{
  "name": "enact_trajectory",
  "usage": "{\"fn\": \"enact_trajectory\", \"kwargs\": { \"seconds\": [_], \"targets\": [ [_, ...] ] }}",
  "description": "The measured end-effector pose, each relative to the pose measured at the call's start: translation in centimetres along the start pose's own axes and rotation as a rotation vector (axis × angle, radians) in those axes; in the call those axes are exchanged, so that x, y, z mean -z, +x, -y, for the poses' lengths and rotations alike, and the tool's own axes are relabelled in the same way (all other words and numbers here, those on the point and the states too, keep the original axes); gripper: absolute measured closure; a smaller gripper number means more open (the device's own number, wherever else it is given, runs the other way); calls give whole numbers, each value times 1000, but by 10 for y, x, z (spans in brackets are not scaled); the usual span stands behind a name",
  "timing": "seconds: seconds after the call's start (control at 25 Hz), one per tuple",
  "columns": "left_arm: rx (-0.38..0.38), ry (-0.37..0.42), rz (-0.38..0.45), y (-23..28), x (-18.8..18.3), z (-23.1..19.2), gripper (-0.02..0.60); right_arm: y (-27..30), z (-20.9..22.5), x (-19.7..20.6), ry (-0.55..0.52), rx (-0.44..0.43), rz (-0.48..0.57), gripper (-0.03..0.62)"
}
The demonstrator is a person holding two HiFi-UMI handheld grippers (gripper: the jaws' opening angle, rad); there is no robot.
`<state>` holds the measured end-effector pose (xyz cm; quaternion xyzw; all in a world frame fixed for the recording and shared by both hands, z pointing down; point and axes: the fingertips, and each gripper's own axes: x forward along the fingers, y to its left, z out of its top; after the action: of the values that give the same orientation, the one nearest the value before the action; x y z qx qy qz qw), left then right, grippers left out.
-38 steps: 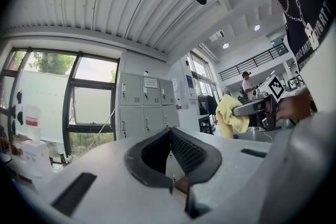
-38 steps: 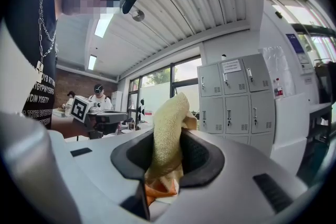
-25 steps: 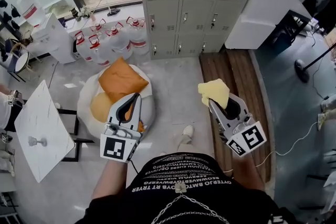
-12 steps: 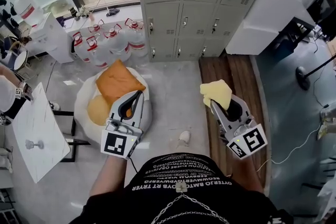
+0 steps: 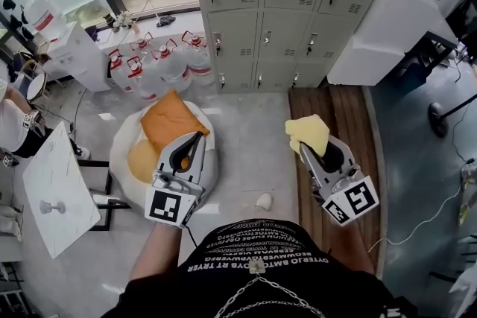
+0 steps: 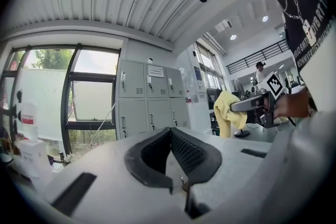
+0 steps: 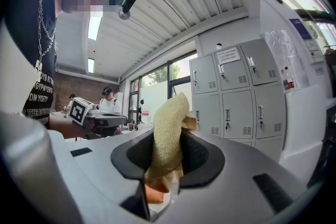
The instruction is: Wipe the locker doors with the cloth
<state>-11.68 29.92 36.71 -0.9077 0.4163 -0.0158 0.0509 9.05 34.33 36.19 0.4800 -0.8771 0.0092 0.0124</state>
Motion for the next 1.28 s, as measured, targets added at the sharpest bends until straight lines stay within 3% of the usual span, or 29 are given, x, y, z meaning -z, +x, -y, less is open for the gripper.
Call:
{"fn": "enact_trajectory", "kwargs": {
  "seconds": [0.36,0.64,0.76,0.92,1.28],
  "targets": [
    [-60,-1,-70,26,13,6,574,27,36,-2,5,-89,13,484],
    [-150,19,-36,51,-8,-11,574,14,76,-2,2,-95,36,484],
    [-116,45,-30,72,-11,1,574,4,100,2,10,-65,33,484],
    [-72,23,-39,91,-4,20,574,-4,116,9,35,-38,33,484],
    [-75,14,-77,93,7,27,574,3,120,16,50,-70,28,484]
  ]
}}
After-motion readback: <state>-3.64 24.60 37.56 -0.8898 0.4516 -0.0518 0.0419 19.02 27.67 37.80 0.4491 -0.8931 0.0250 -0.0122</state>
